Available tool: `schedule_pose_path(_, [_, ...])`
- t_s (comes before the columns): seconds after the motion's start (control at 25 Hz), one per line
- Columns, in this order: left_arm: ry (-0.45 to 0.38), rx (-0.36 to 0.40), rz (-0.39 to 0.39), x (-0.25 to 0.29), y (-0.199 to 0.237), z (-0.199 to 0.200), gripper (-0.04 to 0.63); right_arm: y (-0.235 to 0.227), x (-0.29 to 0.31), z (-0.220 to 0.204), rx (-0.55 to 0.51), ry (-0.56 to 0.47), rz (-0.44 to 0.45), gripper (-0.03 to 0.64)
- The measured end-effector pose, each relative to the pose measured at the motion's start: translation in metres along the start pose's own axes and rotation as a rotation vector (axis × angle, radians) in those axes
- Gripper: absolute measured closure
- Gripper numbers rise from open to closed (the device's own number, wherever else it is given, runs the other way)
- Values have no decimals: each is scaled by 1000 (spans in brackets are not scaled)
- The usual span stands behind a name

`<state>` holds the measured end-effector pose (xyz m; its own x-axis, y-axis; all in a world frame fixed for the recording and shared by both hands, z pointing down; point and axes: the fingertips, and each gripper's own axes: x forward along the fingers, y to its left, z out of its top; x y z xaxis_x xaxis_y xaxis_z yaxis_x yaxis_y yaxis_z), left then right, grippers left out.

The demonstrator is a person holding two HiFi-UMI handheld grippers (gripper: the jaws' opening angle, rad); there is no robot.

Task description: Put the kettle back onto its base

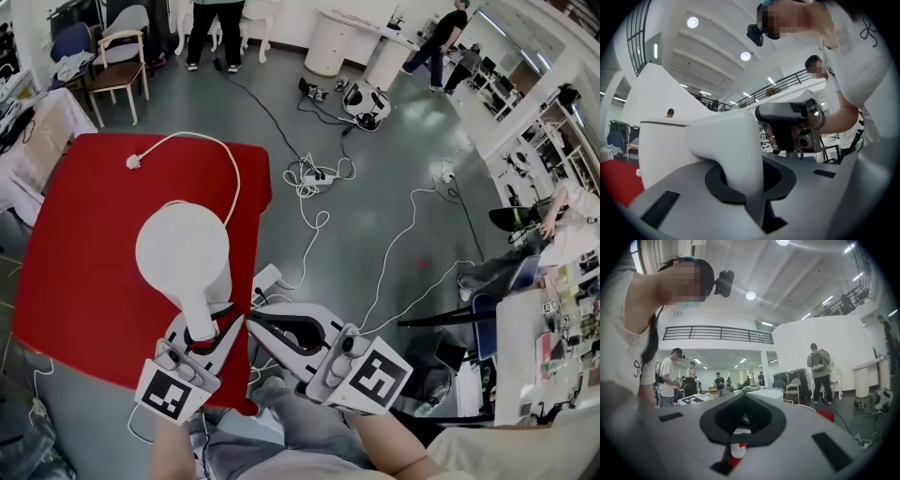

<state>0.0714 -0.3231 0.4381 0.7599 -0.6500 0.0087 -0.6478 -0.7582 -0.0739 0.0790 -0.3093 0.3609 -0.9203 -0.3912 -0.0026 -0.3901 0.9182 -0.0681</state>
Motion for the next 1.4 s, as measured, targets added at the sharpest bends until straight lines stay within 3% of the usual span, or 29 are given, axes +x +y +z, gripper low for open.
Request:
schedule_pose_path(0.2, [36, 11, -111, -7, -10, -1, 475, 10, -1, 2, 2, -8, -5, 610])
schedule_pose_path(0.4, [66, 105, -136, -23, 0, 3, 469, 16, 2, 8, -6, -12, -18, 611])
schedule_pose_path(0.52, [114, 39, -116, -37, 8, -3, 469, 23, 6, 10, -8, -12, -24, 611])
schedule_pose_path(0.6, [137, 39, -105, -42, 12, -6, 469, 27, 6, 10, -11, -8, -25, 609])
schedule_pose_path(0.8, [111, 1, -93, -58, 24, -2, 448, 36, 8, 13, -14, -11, -29, 610])
schedule_pose_path(1.04, [154, 24, -105, -74, 27, -6, 448, 46, 13, 18, -18, -4, -22, 611])
schedule_pose_path(1.24, [139, -7, -128, -85, 34, -8, 448, 53, 15, 25, -19, -6, -21, 610])
schedule_pose_path(1.4, [101, -45, -78, -106, 44, -12, 443, 59, 16, 26, -30, -16, -18, 609])
